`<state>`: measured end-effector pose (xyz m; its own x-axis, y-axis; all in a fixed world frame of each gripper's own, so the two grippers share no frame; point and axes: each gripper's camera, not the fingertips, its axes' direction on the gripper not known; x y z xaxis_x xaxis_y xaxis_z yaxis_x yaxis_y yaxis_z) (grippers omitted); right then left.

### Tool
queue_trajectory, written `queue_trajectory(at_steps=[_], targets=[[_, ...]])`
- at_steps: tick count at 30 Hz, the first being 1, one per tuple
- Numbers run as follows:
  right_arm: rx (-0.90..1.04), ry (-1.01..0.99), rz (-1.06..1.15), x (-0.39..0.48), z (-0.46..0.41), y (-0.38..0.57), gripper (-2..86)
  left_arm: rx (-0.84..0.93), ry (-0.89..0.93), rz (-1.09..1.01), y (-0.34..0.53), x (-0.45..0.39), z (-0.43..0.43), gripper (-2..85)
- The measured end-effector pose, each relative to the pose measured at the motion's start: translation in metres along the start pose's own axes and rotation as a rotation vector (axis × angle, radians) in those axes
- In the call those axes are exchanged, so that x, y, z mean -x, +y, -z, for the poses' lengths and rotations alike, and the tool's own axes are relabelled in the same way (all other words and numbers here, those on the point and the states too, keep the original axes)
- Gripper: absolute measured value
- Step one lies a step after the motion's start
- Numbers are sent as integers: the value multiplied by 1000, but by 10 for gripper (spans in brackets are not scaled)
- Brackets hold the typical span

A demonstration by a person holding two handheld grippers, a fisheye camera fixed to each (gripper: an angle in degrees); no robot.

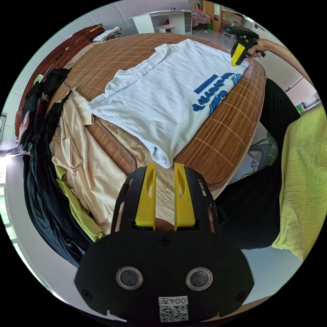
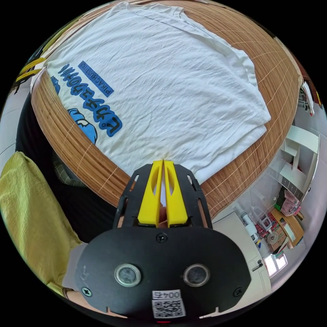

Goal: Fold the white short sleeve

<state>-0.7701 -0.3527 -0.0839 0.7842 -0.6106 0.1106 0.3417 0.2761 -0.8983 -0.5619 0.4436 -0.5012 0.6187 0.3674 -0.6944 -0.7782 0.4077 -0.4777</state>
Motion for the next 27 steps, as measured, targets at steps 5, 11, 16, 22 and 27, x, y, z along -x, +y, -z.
queue_trajectory(at_steps=[5,11,16,22,27], targets=[[10,5,3,-1,-3,9,-5,1,96,5,-15,15,23,77],[-4,-14,-9,-7,-11,29,-5,-4,111,22,-27,26,43,72],[-1,-1,-7,-6,-24,50,-6,-29,170,63,-33,45,63,62],[5,16,-9,-4,-45,80,-6,-35,211,119,-43,63,71,29],[-6,19,-20,-3,-67,112,-5,-3,177,144,-45,69,76,18]])
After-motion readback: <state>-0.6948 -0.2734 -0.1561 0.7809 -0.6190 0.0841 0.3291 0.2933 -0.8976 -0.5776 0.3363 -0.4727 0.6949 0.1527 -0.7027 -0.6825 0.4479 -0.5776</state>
